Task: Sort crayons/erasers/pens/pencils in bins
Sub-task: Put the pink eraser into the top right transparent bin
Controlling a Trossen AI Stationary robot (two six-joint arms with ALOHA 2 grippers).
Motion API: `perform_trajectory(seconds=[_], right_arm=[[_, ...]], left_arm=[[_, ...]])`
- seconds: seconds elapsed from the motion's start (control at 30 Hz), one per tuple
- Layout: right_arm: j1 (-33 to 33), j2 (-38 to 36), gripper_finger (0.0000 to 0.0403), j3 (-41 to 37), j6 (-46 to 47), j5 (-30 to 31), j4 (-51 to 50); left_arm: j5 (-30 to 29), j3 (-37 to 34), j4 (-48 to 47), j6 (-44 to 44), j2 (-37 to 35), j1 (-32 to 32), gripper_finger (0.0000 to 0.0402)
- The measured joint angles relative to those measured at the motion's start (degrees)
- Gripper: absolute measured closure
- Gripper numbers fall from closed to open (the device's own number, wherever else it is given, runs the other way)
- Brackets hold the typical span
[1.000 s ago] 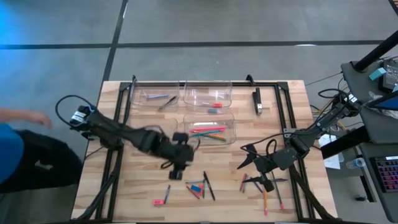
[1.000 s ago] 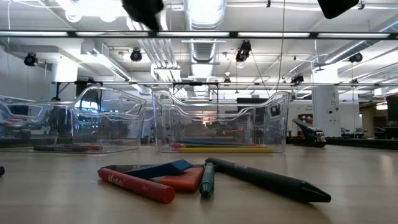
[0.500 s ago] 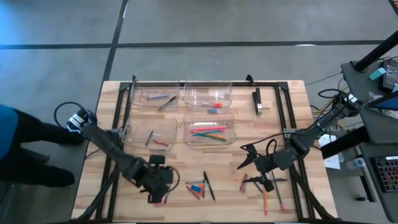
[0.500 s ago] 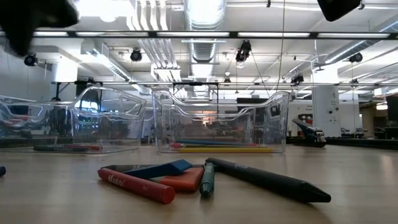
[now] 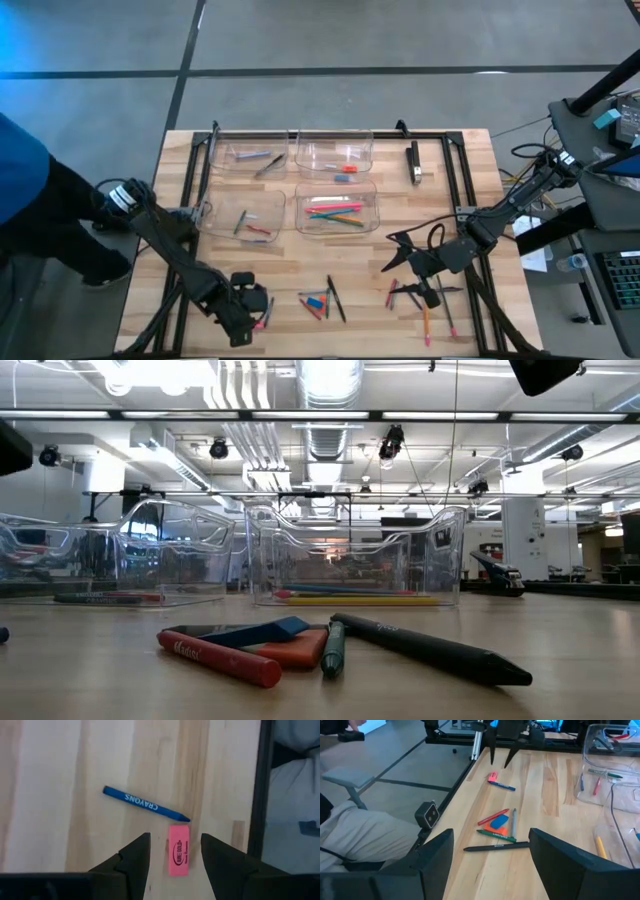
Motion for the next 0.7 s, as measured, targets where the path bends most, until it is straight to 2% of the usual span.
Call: perform_trajectory(seconds=[0.17, 0.4, 0.7], right_arm=[[0.0, 0.0, 0.0156, -0.6, 0.71, 0.04, 0.14], [0.0, 0.01, 0.0156, -0.79, 0.85, 0.07, 0.28], [0.0, 0.0, 0.0156, -0.88, 0.85, 0.06, 0.31]], left_arm=[[0.03, 1.64, 0.45, -0.14, 3.07, -1.21, 0.0242], [1.13, 7.69, -6.5, -0.14, 6.25, -1.88, 0.0242], [1.12, 7.87, -6.7, 0.04, 10.08, -2.0, 0.0242]])
